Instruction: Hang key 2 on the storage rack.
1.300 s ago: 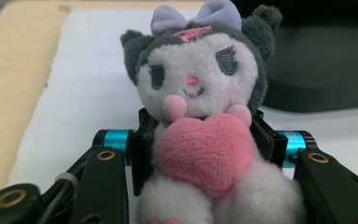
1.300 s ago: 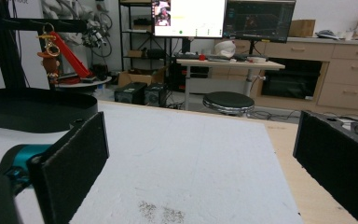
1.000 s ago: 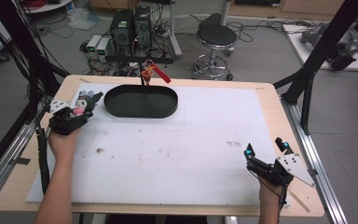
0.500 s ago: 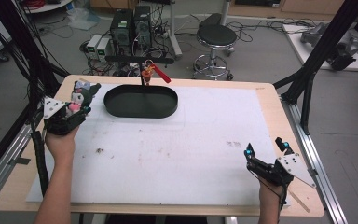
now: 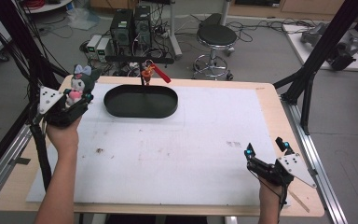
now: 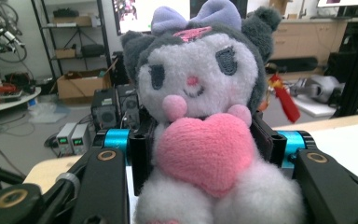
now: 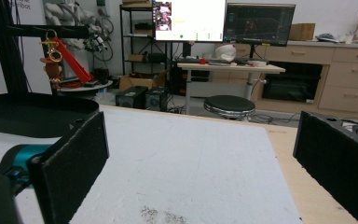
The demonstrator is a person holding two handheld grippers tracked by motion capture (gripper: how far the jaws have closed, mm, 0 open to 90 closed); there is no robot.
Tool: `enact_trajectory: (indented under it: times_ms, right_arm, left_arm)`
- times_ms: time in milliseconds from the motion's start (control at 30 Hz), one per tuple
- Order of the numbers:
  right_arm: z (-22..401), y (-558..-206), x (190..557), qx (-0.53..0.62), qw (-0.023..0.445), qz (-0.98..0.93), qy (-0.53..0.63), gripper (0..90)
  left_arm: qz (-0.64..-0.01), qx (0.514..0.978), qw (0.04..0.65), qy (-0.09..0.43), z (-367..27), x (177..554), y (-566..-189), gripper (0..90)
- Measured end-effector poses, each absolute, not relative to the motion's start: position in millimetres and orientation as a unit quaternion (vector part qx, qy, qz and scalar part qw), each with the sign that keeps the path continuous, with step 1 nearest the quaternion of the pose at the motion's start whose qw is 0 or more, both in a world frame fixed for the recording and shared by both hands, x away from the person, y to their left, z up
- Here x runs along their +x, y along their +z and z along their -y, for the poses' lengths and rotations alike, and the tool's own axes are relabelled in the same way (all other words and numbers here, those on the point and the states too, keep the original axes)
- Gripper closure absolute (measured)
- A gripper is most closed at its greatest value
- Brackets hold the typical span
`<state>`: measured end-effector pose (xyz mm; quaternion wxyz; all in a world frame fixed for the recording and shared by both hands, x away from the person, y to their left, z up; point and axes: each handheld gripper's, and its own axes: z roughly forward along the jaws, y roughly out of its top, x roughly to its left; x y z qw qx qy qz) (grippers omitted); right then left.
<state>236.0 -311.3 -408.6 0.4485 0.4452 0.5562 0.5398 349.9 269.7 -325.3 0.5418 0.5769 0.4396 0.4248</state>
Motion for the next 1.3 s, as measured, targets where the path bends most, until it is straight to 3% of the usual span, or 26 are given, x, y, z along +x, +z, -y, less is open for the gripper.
enact_trajectory:
  times_ms: [767, 1300]
  right_arm:
    - [316, -409, 235, 0.452, 0.445, -0.55, 0.543, 2.5]
    - [317, -412, 236, 0.457, 0.443, -0.548, 0.543, 2.5]
  left_arm:
    - [-0.452, 0.566, 0.532, 0.437, -231, 397, -321, 52.4]
    - [-0.477, 0.556, 0.527, 0.433, -230, 421, -336, 52.3]
